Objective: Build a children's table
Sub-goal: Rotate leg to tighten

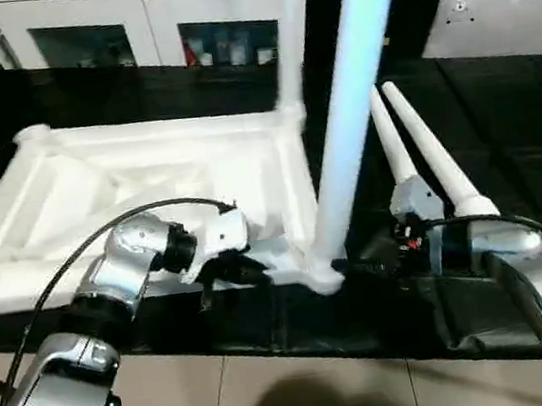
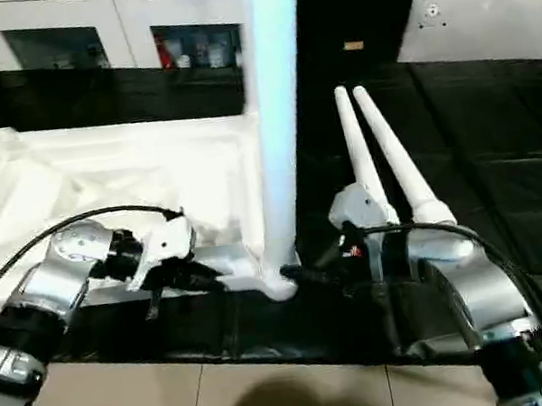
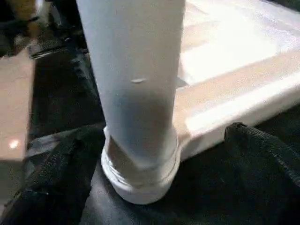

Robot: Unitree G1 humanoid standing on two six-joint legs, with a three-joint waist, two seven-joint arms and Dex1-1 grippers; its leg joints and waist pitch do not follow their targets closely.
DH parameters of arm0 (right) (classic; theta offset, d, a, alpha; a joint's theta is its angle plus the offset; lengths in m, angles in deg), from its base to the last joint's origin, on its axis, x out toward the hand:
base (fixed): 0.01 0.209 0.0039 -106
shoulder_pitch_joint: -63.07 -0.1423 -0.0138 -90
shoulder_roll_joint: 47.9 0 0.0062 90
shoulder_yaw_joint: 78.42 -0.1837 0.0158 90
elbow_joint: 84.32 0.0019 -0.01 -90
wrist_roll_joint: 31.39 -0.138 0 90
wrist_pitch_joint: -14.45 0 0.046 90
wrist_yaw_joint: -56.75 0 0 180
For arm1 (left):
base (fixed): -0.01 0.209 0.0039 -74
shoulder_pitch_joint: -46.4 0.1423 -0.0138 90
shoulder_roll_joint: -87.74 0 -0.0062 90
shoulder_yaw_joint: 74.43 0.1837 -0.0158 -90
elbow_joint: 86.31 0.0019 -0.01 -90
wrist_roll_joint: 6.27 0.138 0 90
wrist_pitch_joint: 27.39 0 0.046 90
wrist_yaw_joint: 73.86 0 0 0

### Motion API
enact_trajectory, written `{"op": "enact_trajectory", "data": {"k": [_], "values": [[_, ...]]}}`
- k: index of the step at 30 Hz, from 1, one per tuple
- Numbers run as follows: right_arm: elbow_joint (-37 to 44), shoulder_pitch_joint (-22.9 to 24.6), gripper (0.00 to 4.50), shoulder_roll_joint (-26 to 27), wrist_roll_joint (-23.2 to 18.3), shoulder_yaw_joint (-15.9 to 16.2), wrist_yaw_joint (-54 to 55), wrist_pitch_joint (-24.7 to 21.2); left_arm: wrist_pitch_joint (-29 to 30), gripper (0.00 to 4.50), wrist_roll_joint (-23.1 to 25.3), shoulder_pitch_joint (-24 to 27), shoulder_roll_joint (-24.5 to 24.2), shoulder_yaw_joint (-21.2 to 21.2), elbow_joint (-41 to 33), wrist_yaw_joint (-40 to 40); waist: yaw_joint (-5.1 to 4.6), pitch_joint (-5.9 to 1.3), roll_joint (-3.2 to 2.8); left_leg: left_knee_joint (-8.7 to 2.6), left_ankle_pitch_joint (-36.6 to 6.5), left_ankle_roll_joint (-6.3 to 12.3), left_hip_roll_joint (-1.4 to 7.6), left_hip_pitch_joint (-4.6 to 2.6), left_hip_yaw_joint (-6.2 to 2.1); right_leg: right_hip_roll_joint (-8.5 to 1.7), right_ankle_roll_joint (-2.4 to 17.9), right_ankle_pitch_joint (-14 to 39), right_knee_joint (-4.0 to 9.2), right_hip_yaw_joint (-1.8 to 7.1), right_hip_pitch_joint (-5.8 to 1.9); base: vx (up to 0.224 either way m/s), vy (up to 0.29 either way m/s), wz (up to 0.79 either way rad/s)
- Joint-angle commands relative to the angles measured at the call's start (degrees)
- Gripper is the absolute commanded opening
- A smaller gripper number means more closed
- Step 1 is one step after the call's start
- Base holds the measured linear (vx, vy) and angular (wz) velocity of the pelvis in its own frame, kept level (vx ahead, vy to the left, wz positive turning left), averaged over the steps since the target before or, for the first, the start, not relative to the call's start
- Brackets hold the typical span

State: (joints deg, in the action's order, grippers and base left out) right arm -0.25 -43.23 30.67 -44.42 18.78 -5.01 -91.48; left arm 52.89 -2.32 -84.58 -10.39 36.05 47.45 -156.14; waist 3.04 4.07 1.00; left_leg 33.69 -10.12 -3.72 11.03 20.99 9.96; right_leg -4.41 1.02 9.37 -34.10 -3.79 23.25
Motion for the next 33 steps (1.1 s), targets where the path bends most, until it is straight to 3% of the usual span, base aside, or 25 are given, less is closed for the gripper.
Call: {"op": "enact_trajectory", "data": {"k": [1, 8, 20, 26, 28, 30, 33], "values": [[-1.1, -0.7, 4.5, -0.6, -0.6, 1.3, -2.8, 0.9, -2.0, 0.09, 1.3, -0.7, 0.2, 2.9, 0.6, -3.0, -0.15, -4.03, 0.37, -3.77, -11.9, 3.53, 2.15, -0.66, -0.15, -3.68, 12.3, 14.8, 3.9, 2.62, -2.95, 0.0, 0.0, 0.0], [-5.1, -2.7, 3.87, 0.2, 0.2, 4.5, -7.1, 2.9, -4.6, 0.0, 1.3, -2.1, 0.7, 3.3, 2.3, -6.1, 0.47, -3.93, 0.35, -3.8, -11.8, 3.27, 2.21, -0.61, -0.14, -3.76, 12.5, 14.9, 3.81, 2.55, -2.94, 0.0, 0.0, 0.0], [-9.4, -5.5, 2.81, 1.9, 0.2, 6.3, -9.0, 4.7, -6.9, 0.0, 1.5, -2.9, 1.2, 3.6, 4.0, -7.4, 0.97, -3.69, 0.42, -3.94, -12.0, 3.15, 2.34, -0.64, -0.09, -3.77, 12.8, 14.4, 3.73, 2.58, -2.85, 0.0, 0.0, 0.0], [-9.9, -5.3, 2.62, 2.4, 0.3, 6.8, -9.6, 5.2, -7.3, 0.0, 1.7, -3.1, 1.2, 3.1, 5.0, -6.9, 1.04, -3.52, 0.31, -4.04, -13.1, 2.8, 2.3, -0.7, -0.12, -3.83, 12.2, 16.7, 4.04, 2.58, -2.77, 0.0, 0.0, 0.0], [-9.7, -5.1, 2.62, 2.6, 0.2, 6.8, -9.2, 5.2, -6.7, 0.0, 1.3, -3.0, 1.2, 2.6, 5.1, -6.3, 0.99, -3.47, 0.27, -4.13, -13.4, 2.66, 2.33, -0.67, -0.16, -3.82, 12.1, 17.0, 4.08, 2.59, -2.78, 0.0, 0.0, 0.0], [-7.6, -3.2, 2.62, 5.5, -1.9, 4.6, -4.2, 1.5, -0.9, 0.0, -0.6, -2.4, 3.0, -0.2, 3.4, -0.9, 0.96, -3.37, 0.05, -4.22, -14.1, 2.34, 2.32, -0.72, -0.16, -3.75, 12.2, 17.5, 4.13, 2.58, -2.71, 0.0, 0.0, 0.0], [-7.0, -1.9, 2.61, 8.1, -2.0, 3.2, 1.0, 0.6, 2.7, 0.0, -0.8, -2.2, 4.4, -1.6, 2.4, 4.0, 0.77, -3.19, 0.26, -4.47, -15.8, 1.39, 2.29, -0.84, -0.36, -3.88, 11.3, 21.2, 4.53, 2.58, -2.5, 0.0, 0.0, 0.0]]}}
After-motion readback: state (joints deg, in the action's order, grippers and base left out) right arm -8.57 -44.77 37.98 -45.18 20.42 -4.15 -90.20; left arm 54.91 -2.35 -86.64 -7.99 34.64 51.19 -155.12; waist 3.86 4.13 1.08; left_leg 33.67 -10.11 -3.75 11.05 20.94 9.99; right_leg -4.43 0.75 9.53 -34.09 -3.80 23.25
